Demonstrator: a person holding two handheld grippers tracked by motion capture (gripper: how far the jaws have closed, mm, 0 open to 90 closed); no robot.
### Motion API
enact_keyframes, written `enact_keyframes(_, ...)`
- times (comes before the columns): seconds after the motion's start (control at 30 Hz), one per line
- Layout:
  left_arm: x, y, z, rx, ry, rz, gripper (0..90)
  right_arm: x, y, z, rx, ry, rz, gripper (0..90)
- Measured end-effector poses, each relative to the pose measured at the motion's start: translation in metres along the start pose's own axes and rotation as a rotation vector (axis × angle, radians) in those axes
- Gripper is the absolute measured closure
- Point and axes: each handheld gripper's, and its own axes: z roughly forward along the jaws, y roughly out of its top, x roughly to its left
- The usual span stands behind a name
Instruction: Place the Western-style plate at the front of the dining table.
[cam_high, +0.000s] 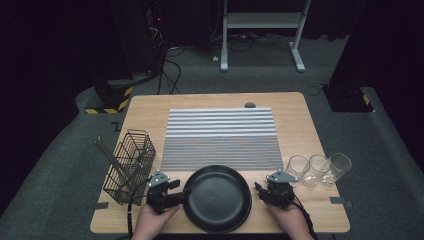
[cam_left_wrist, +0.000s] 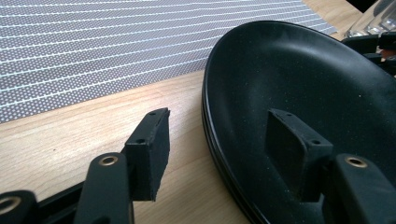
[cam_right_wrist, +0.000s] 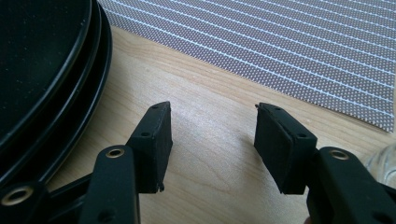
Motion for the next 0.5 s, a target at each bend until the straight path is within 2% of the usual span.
enact_keyframes(0.1, 0.001, -0.001, -0.001, 0.002, 0.003, 0.002, 40.0, -0.002, 0.001, -0.005, -0.008, 0.012, 0.023, 46.4)
enact_keyframes(0.2, 0.003, -0.002, -0.005, -0.01, 0.026, 0.0, 39.7, -0.004, 0.005, -0.013, -0.032, 0.02, 0.043, 47.0)
enact_keyframes(0.37, 0.009, -0.004, -0.008, -0.016, -0.016, -0.035, 42.5, -0.004, 0.011, -0.022, -0.059, 0.038, 0.065, 45.4)
enact_keyframes(0.5, 0.007, -0.005, -0.006, 0.0, -0.025, -0.03, 45.1, -0.002, 0.016, -0.03, -0.092, 0.06, 0.067, 47.1)
